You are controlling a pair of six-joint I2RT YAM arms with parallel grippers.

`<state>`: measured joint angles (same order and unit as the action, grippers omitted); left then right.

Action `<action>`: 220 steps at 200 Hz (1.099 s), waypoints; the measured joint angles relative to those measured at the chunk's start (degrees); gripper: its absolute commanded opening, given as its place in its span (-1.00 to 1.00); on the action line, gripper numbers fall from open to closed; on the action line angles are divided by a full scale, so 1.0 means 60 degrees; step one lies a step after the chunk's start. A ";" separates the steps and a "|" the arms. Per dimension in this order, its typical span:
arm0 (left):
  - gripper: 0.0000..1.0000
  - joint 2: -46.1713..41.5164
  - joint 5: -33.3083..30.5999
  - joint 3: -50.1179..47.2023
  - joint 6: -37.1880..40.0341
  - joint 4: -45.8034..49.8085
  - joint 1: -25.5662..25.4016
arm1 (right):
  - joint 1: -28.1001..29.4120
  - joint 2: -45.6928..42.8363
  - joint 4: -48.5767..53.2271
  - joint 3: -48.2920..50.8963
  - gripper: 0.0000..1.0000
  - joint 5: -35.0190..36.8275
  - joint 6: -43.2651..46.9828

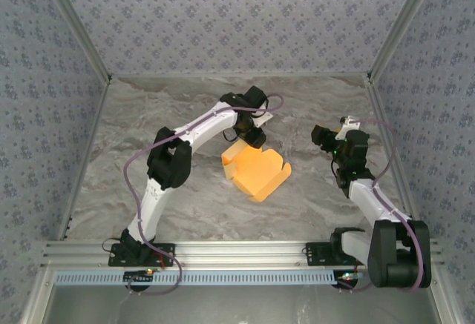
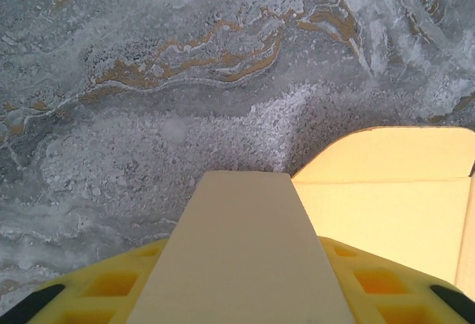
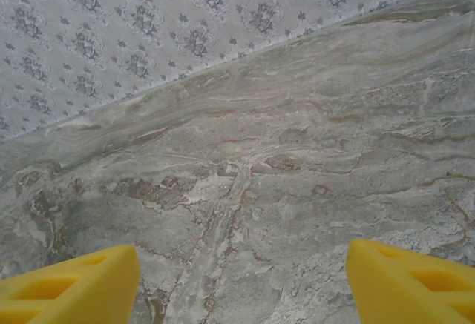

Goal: Fold the paper box

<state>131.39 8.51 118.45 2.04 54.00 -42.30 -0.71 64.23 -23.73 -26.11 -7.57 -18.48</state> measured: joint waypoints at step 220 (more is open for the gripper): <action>-0.33 -0.4335 0.1300 -0.6040 -0.8542 -0.5552 0.2962 | 0.8153 -0.0911 0.1883 0.0120 0.36 -0.0641 0.7774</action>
<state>105.38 16.32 82.21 -49.21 20.69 -24.53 48.21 58.76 -12.43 -25.39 -11.42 28.16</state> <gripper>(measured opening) 0.411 0.680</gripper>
